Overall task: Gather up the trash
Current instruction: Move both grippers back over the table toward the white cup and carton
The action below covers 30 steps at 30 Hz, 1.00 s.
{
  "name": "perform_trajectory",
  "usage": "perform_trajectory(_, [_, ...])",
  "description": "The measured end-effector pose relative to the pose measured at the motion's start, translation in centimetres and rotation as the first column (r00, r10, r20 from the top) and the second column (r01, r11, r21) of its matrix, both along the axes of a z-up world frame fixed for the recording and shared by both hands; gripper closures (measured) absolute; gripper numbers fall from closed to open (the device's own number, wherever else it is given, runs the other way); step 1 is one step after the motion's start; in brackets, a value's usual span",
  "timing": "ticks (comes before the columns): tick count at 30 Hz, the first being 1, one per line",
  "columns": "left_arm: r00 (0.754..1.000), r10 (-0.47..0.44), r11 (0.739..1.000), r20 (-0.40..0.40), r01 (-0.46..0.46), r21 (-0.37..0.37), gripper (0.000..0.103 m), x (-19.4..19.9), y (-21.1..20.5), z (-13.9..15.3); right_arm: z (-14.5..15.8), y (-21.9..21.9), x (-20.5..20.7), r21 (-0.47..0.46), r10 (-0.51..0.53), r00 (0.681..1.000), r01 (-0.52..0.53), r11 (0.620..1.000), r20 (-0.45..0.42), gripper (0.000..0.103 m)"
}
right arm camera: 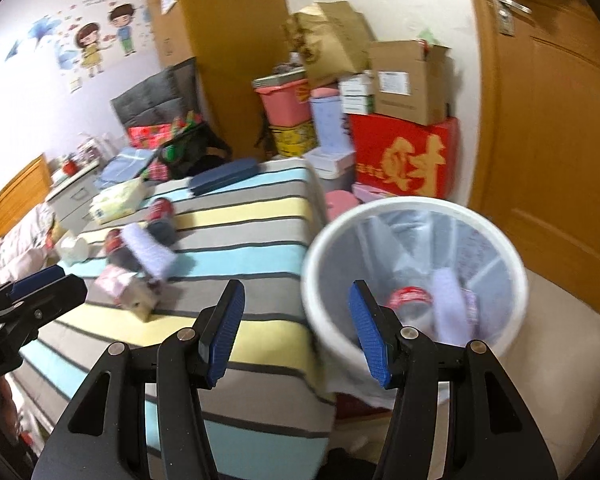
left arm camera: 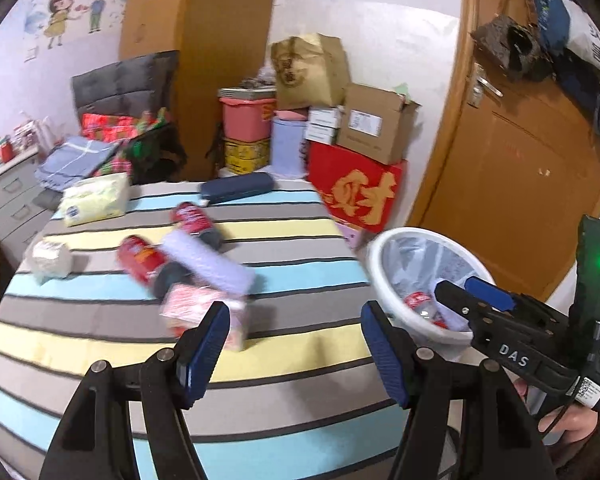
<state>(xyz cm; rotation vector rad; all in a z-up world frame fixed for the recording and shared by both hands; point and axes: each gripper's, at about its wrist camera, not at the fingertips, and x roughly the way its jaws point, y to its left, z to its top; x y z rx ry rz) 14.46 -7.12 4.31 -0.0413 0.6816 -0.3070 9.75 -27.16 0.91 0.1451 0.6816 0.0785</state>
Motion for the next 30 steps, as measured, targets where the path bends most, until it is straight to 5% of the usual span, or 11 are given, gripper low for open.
perform_trajectory(13, [0.975, 0.219, 0.976, -0.02, -0.22, -0.012, 0.035, -0.7, 11.7, -1.4, -0.7, 6.6, 1.0, 0.011, 0.193, 0.981, -0.193, 0.981, 0.016, 0.047])
perform_trajectory(30, [0.948, 0.307, 0.951, -0.082, -0.309, -0.02, 0.035, 2.6, 19.7, -4.0, -2.0, 14.6, 4.0, -0.102, 0.41, 0.911, -0.412, 0.906, -0.033, 0.043])
